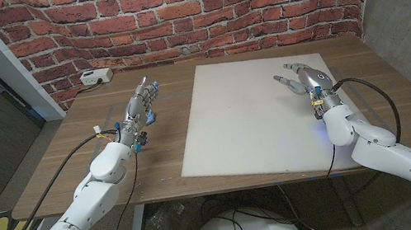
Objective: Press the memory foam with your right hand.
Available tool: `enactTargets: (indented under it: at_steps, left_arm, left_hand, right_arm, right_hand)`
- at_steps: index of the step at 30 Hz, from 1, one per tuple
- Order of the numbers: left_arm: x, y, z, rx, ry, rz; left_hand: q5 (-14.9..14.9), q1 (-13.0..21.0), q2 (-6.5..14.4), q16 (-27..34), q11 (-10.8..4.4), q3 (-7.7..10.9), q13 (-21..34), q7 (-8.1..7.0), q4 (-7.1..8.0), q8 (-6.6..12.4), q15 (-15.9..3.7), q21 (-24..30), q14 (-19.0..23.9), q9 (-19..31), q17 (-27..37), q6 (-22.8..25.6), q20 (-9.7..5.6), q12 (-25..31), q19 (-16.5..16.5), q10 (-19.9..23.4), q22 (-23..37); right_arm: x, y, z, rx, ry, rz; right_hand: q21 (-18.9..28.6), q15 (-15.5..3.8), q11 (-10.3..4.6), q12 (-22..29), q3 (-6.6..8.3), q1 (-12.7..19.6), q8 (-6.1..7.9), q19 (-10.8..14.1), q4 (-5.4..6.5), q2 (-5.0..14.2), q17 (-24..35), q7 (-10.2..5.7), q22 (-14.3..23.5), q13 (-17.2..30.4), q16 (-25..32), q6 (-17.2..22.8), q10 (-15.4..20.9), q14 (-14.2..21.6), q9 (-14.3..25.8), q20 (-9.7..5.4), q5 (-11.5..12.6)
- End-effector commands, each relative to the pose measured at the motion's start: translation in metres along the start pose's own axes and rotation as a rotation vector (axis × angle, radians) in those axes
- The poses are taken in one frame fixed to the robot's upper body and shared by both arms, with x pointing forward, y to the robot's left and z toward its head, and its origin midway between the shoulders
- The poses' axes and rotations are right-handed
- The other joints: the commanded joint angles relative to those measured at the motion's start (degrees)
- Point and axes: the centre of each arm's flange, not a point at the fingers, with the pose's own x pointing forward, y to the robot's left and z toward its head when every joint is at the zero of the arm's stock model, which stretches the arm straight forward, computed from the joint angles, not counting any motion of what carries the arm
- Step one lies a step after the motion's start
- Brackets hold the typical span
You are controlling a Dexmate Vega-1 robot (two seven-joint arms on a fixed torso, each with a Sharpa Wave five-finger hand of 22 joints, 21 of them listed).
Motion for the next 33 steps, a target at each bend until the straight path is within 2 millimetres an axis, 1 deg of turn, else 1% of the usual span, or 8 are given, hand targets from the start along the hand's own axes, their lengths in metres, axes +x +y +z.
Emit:
enactTargets:
  at_steps: [1,6,8,15,23,27,30,33]
  left_arm:
    - [-0.003,0.004,-0.003,-0.002,0.004,0.003]
    - [-0.003,0.005,-0.005,-0.007,0.008,0.001]
    - [-0.002,0.006,-0.006,-0.01,0.009,0.0]
    - [-0.003,0.007,-0.007,-0.01,0.012,-0.003]
    - [-0.003,0.007,-0.007,-0.009,0.012,-0.001]
    - [-0.002,0.006,-0.007,-0.008,0.012,-0.001]
    - [-0.003,0.005,-0.007,-0.01,0.013,-0.001]
    - [-0.003,0.005,-0.007,-0.01,0.012,0.001]
  left_hand:
    - [-0.3,0.0,0.03,0.34,0.18,-0.12,0.18,-0.47,-0.04,0.12,0.02,0.3,0.78,0.23,0.13,0.98,0.23,0.45,0.37,0.7,0.14]
    - [-0.34,0.04,0.08,0.34,0.08,-0.18,0.18,-0.49,-0.04,0.27,0.0,0.2,1.02,0.24,0.13,1.62,0.72,0.44,0.15,0.91,0.15]
    - [-0.35,0.05,0.09,0.35,0.1,-0.19,0.18,-0.49,-0.03,0.31,-0.04,0.18,1.09,0.24,0.13,1.78,0.78,0.46,0.11,1.02,0.15]
    - [-0.37,0.08,0.12,0.33,-0.01,-0.25,0.19,-0.42,-0.03,0.34,0.0,0.16,1.24,0.25,0.13,2.07,0.9,0.45,0.08,1.17,0.16]
    - [-0.42,0.11,0.18,0.38,-0.05,-0.32,0.2,-0.22,-0.01,0.42,0.14,0.13,1.67,0.27,0.14,2.6,0.75,0.4,0.05,1.32,0.17]
    - [-0.44,0.14,0.22,0.36,0.03,-0.36,0.2,-0.24,0.0,0.4,0.15,0.12,1.76,0.27,0.14,2.7,0.65,0.39,0.02,1.44,0.17]
    - [-0.44,0.16,0.28,0.34,0.04,-0.36,0.21,-0.29,0.01,0.4,0.19,0.12,1.81,0.27,0.14,2.82,0.63,0.37,0.02,1.47,0.17]
    - [-0.45,0.19,0.4,0.31,-0.02,-0.33,0.21,-0.3,0.03,0.4,0.2,0.11,1.82,0.28,0.14,2.9,0.63,0.37,0.0,1.56,0.18]
  right_arm:
    - [0.0,0.004,0.002,-0.1,0.03,0.068]
    - [-0.001,0.005,0.003,-0.118,0.044,0.101]
    - [-0.001,0.006,0.004,-0.127,0.05,0.112]
    - [0.002,0.009,0.006,-0.163,0.067,0.171]
    - [0.003,0.012,0.005,-0.172,0.077,0.189]
    - [0.003,0.015,0.003,-0.184,0.081,0.198]
    - [0.004,0.017,0.002,-0.188,0.085,0.207]
    - [0.005,0.02,0.001,-0.192,0.095,0.219]
  right_hand:
    - [0.55,-0.11,-0.43,0.32,0.49,0.88,-0.76,0.68,0.04,-0.23,0.17,-0.15,0.26,0.18,0.6,-3.58,0.18,1.76,0.17,1.12,-0.01]
    - [0.88,-1.23,-0.46,0.25,0.67,0.75,-0.28,1.55,0.32,-0.03,0.29,0.08,0.3,0.22,1.56,-4.02,0.03,5.18,0.21,2.22,-0.03]
    - [1.06,-1.36,-0.5,0.25,0.74,0.8,-0.1,2.05,0.32,0.0,0.28,0.23,0.31,0.23,1.6,-3.82,0.02,5.63,0.22,2.35,-0.02]
    - [1.07,-1.26,-1.26,1.08,0.95,0.75,0.89,2.24,0.51,0.18,0.32,-0.11,0.35,0.27,1.05,-1.7,2.26,5.42,0.25,2.33,-0.01]
    - [1.06,-1.25,-0.74,1.1,1.03,0.6,1.29,2.28,0.67,0.3,0.37,-0.18,0.39,0.31,0.85,-0.53,2.42,5.38,0.27,2.67,-0.01]
    - [0.74,-0.76,-0.41,0.72,1.12,0.52,1.61,1.5,0.76,0.34,0.41,-0.22,0.43,0.37,0.11,0.57,1.53,3.69,0.29,2.89,-0.02]
    - [0.64,-0.21,-0.37,0.23,1.37,0.76,1.33,1.2,0.67,0.53,0.4,-0.22,0.46,0.41,-0.25,0.19,0.23,2.5,0.3,2.86,0.04]
    - [0.55,-0.13,-0.35,-0.23,1.94,1.65,0.45,0.88,0.25,0.8,0.32,0.32,0.48,0.45,-0.33,-2.0,-1.19,1.82,0.33,2.84,0.18]
